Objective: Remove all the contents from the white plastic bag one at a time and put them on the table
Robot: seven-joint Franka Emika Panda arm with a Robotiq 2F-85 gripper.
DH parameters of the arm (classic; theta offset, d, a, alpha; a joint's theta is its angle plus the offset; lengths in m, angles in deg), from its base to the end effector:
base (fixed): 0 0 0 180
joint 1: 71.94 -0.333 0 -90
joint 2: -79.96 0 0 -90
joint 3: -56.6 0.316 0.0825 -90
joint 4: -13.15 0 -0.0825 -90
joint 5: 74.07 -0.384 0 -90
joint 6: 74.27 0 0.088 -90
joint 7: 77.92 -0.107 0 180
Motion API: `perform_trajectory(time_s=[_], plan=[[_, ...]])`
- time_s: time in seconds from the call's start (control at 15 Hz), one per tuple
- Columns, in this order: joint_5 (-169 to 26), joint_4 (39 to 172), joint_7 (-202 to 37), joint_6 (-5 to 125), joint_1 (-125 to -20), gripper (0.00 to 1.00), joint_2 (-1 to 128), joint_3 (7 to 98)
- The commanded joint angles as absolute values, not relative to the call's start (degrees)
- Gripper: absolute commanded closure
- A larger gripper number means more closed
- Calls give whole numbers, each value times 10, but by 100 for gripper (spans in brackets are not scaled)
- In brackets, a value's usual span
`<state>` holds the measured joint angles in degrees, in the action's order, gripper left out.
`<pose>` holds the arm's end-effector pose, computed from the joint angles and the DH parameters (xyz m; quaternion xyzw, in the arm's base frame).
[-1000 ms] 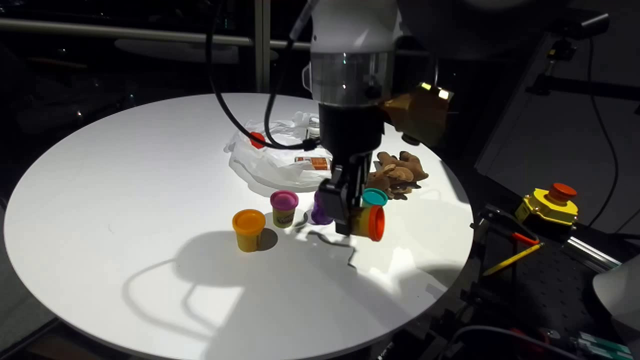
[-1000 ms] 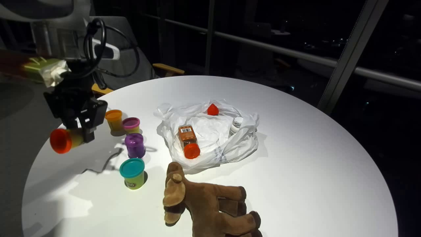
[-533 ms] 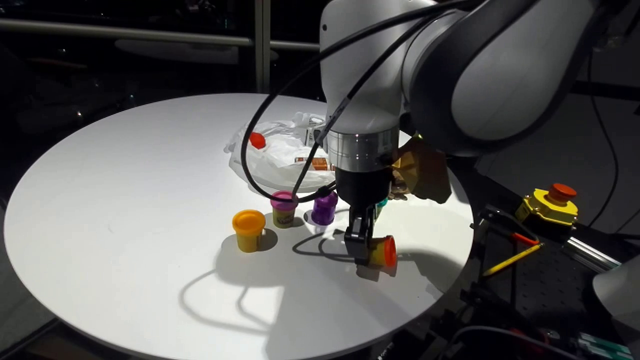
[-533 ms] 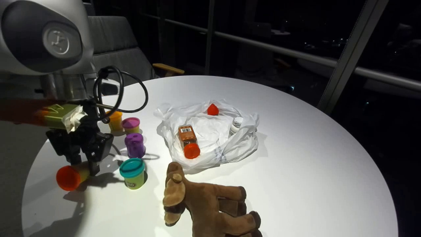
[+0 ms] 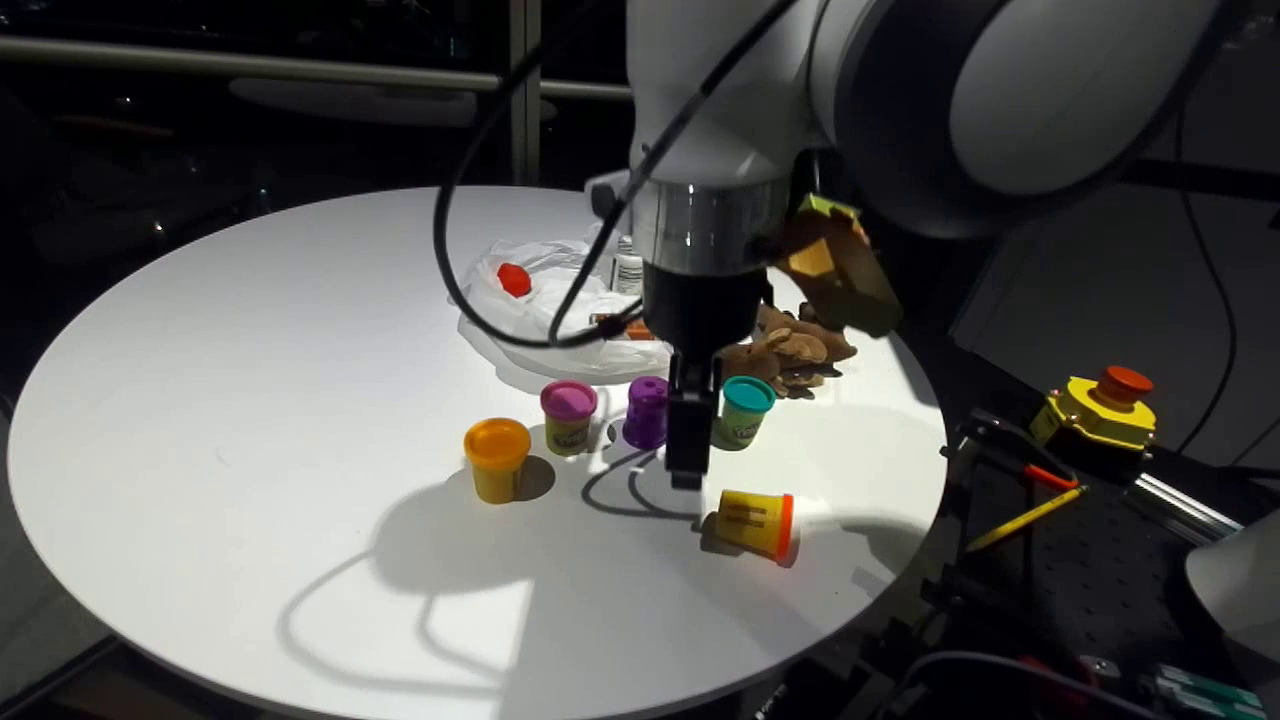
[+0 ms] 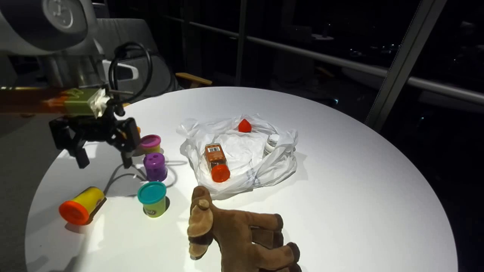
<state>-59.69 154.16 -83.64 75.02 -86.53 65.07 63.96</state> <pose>0.4309 0.1824 0.1849 0.9662 0.2487 -0.0430 0.0531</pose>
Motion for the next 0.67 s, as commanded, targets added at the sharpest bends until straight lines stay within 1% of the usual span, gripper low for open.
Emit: perform_trajectory(time_s=[0.0, 0.07, 0.2, 0.6], plan=[[-542, 1511, -813, 682, -850, 0, 732, 613], [-536, 1490, -782, 653, -839, 0, 734, 612], [-520, 1448, -726, 638, -812, 0, 722, 599], [-466, 1350, -670, 688, -751, 0, 617, 555]])
